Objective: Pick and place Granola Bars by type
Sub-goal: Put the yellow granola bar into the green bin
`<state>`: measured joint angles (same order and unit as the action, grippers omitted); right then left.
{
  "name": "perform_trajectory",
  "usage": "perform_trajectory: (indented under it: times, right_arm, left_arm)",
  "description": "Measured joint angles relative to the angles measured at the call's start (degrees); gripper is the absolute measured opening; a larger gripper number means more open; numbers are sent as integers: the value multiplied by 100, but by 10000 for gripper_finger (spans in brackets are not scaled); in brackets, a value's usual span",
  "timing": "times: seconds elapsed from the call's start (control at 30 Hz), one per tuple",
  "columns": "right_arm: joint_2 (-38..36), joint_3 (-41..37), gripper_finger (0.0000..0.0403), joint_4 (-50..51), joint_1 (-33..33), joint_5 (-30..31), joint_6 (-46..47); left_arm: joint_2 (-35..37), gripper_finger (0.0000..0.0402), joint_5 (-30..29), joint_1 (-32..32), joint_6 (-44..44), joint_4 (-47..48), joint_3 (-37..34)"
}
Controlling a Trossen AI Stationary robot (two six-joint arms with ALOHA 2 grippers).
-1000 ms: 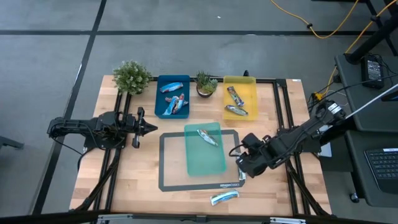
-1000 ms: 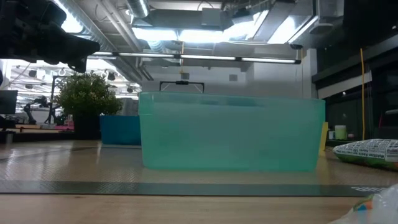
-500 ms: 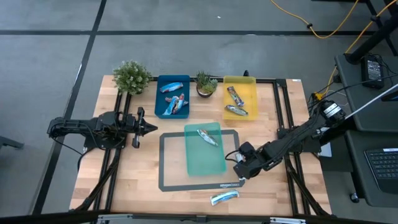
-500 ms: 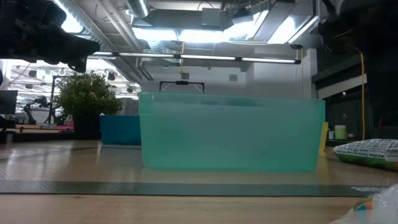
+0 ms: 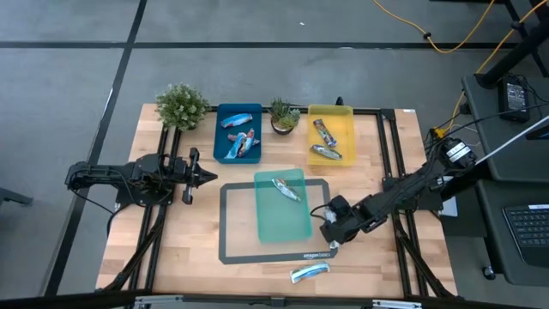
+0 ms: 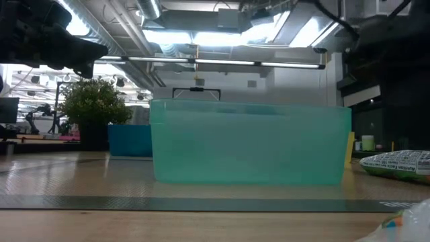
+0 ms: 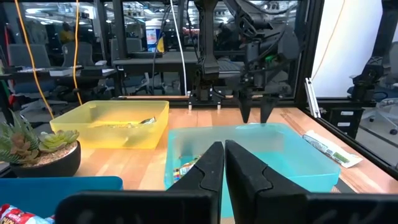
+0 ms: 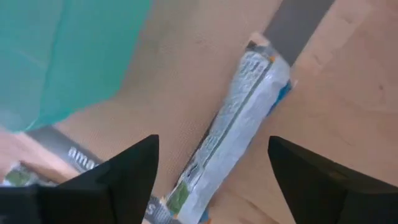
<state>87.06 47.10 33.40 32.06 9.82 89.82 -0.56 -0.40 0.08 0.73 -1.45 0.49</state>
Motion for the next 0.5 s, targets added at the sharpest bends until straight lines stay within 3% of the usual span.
perform_trajectory:
  times: [0.27, 0.5]
  right_arm:
    - [-2, -396, 300, -323, -147, -183, 121]
    - [-2, -442, 262, -451, -153, -107, 108]
  left_arm:
    - [0, 11, 0, 0, 0, -2, -2]
    - [0, 6, 0, 2, 0, 0, 0]
